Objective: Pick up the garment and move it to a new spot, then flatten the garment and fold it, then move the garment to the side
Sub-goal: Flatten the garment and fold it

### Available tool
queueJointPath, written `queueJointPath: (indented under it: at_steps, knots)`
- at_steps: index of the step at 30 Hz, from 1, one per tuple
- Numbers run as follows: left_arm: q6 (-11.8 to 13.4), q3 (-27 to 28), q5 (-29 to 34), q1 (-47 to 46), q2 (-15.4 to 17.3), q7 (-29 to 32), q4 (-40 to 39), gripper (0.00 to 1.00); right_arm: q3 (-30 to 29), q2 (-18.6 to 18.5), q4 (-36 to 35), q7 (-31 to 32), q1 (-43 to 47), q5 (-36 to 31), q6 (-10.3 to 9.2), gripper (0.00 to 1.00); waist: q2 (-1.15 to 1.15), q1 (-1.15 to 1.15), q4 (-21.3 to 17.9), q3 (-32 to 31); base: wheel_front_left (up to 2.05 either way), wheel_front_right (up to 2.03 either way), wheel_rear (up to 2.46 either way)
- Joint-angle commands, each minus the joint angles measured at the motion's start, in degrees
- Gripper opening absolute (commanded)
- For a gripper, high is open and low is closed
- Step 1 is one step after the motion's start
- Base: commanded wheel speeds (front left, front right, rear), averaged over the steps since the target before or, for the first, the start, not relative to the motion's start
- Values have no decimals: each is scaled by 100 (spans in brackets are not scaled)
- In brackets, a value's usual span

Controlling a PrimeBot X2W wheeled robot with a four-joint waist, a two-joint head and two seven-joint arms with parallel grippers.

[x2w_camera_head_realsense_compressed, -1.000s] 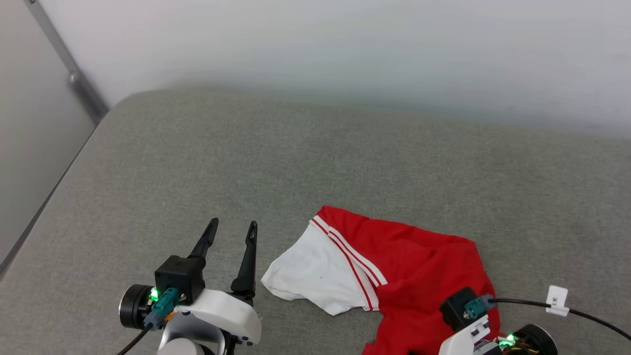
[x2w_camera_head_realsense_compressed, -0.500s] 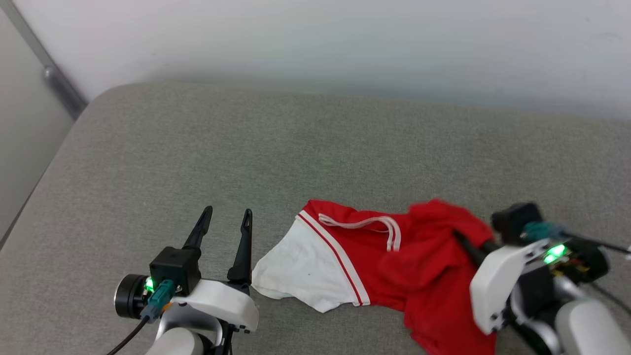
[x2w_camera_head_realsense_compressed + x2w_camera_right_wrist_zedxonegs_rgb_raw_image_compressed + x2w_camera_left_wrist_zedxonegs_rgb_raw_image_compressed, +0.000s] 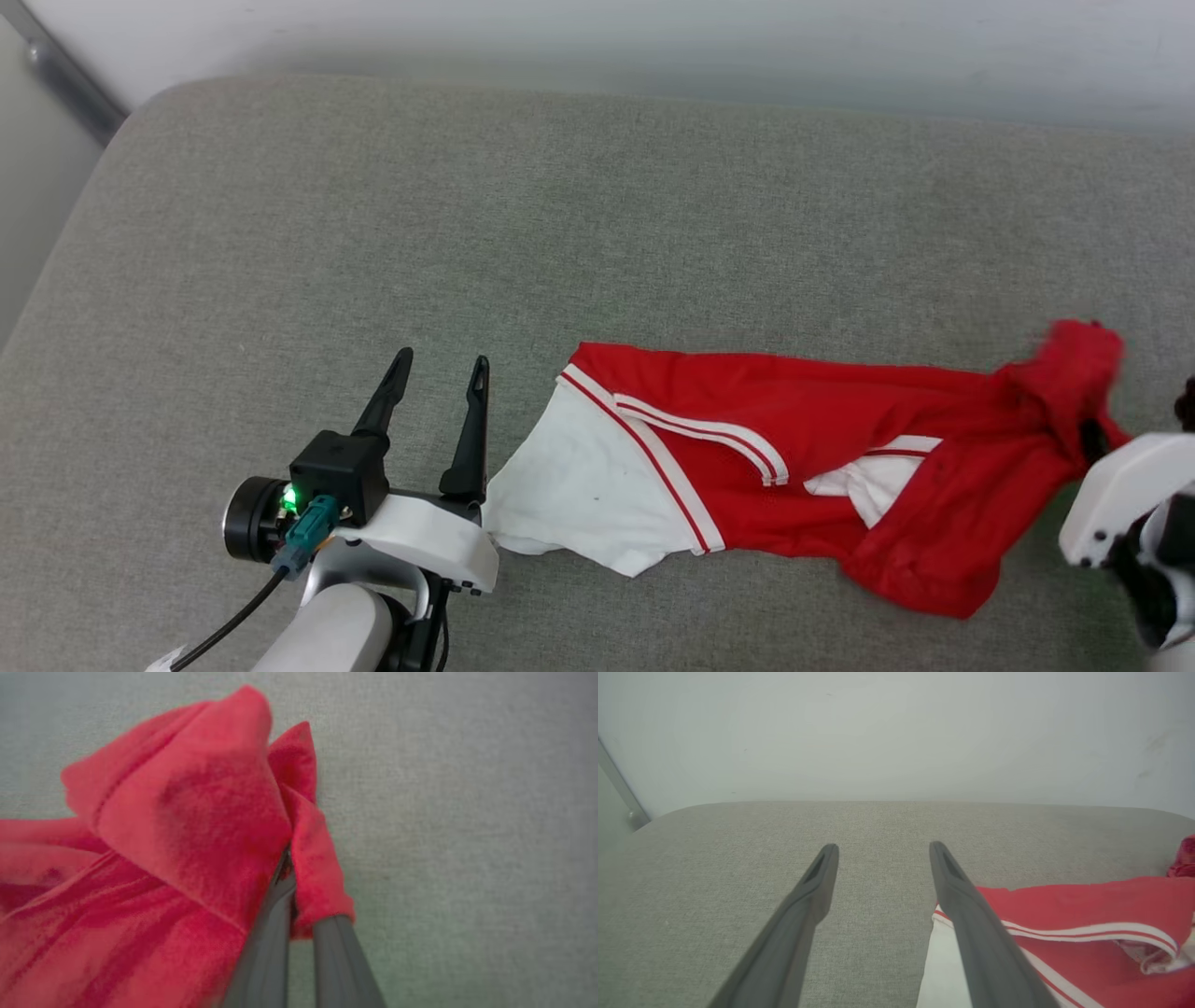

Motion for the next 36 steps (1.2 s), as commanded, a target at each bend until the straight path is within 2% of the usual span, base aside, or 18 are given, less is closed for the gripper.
queueJointPath:
  at_steps: [1,2,3,4,7,10,13,17,21,25,30,36]
  knots:
    - [4,27,-4,-63,-8,-37,14,100,-26,114,94,-158,101,-13,-5,91,0,0,-4,-2,0,0,0]
    - [17,42,-13,-49,-6,-48,25,100,-51,170,162,-350,94,-1,-5,100,0,0,-27,-14,0,0,0]
    - [29,58,-24,-28,-2,-53,44,100,-70,195,216,-551,109,-21,-5,100,0,0,-57,-37,0,0,0]
    - [62,72,-32,35,14,-68,87,100,-75,309,233,-1169,248,-104,-6,100,0,0,-166,-156,0,0,0]
    - [74,63,-44,97,38,-58,118,100,-78,341,52,-1546,390,-225,-6,100,0,0,-269,-334,0,0,0]
    - [81,63,-59,160,74,-41,141,100,-6,368,-274,-1578,594,-280,-5,100,0,0,-355,-514,0,0,0]
    - [108,52,-88,244,94,-10,136,100,138,361,-687,-1290,835,-324,-5,100,0,0,-428,-685,0,0,0]
    - [161,30,-94,344,113,39,78,100,526,270,-1335,-430,1199,-202,-5,100,0,0,-486,-830,0,0,0]
    - [180,17,-117,389,138,72,26,100,1133,-3,-1890,629,1418,38,-5,100,0,0,-501,-847,0,0,0]
    - [160,-33,-103,317,125,101,-13,100,1777,-345,-2178,1380,1395,329,-5,100,0,0,-437,-735,0,0,0]
    - [110,-64,-91,193,84,66,-4,100,2560,-630,-2049,1844,1135,619,-5,100,0,0,-305,-522,0,0,0]
    - [110,-62,-81,112,40,3,9,100,3059,-831,-1388,1874,778,888,-6,100,0,0,-198,-355,0,0,0]
